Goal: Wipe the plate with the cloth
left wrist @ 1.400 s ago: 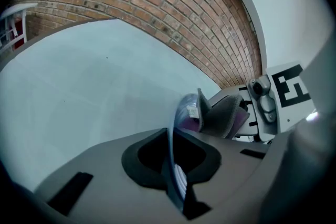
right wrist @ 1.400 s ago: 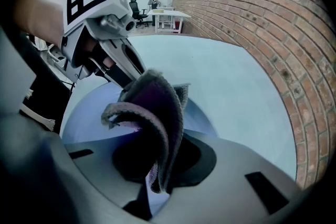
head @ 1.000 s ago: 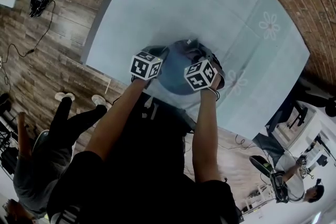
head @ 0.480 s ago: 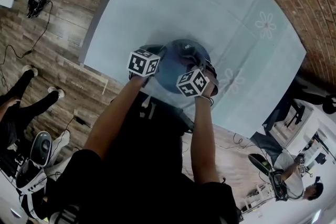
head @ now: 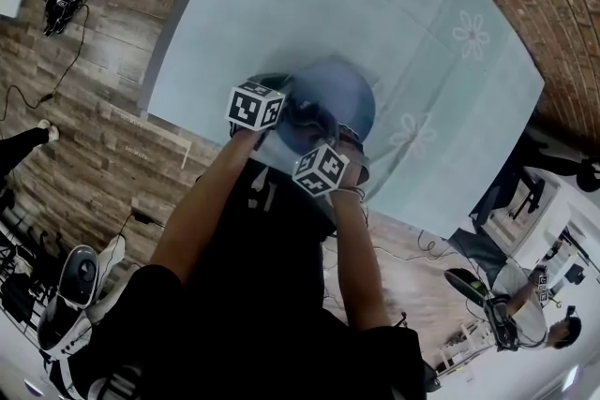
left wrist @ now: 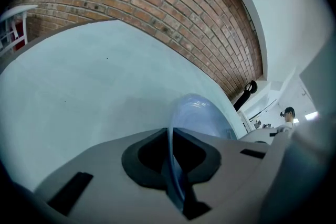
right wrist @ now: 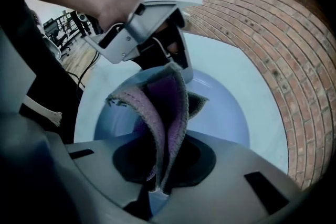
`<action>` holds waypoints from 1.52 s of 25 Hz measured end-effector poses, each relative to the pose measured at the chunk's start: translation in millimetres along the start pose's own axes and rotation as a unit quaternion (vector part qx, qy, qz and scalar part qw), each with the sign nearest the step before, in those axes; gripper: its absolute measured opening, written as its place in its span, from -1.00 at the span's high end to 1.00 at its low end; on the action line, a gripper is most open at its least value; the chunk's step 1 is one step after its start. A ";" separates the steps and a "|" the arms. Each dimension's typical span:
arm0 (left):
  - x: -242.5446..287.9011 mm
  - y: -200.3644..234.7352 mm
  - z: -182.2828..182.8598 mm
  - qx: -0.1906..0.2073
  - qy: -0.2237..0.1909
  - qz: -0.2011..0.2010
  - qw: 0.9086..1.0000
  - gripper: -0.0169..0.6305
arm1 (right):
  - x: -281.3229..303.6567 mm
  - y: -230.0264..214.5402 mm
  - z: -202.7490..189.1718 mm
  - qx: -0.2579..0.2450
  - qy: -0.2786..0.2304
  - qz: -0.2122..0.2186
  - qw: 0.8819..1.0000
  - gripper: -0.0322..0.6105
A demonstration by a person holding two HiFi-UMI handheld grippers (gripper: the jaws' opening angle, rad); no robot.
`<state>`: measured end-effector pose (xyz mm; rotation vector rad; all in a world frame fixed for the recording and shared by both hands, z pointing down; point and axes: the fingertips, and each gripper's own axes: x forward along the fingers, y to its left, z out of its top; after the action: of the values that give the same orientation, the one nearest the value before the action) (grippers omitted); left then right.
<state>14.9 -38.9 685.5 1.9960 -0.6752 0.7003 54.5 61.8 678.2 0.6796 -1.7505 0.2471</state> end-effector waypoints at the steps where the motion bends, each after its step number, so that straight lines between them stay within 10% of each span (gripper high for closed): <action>1: 0.0 0.1 0.3 0.000 0.000 0.001 1.000 0.80 | -1.4 7.5 -0.5 -0.004 0.000 0.006 1.000 0.71; 14: 0.4 -1.7 -0.2 -0.005 0.003 -0.002 1.000 0.80 | -19.0 41.4 -36.7 -0.042 0.011 0.049 0.998 0.71; 38: 5.4 -6.0 -1.0 0.001 0.017 -0.016 1.000 0.81 | 2.4 -94.0 -74.9 -0.022 0.088 -0.032 0.995 0.71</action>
<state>22.6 -36.3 686.4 1.9876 -0.6215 0.7157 167.8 22.5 685.5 0.6609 -1.5589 0.2165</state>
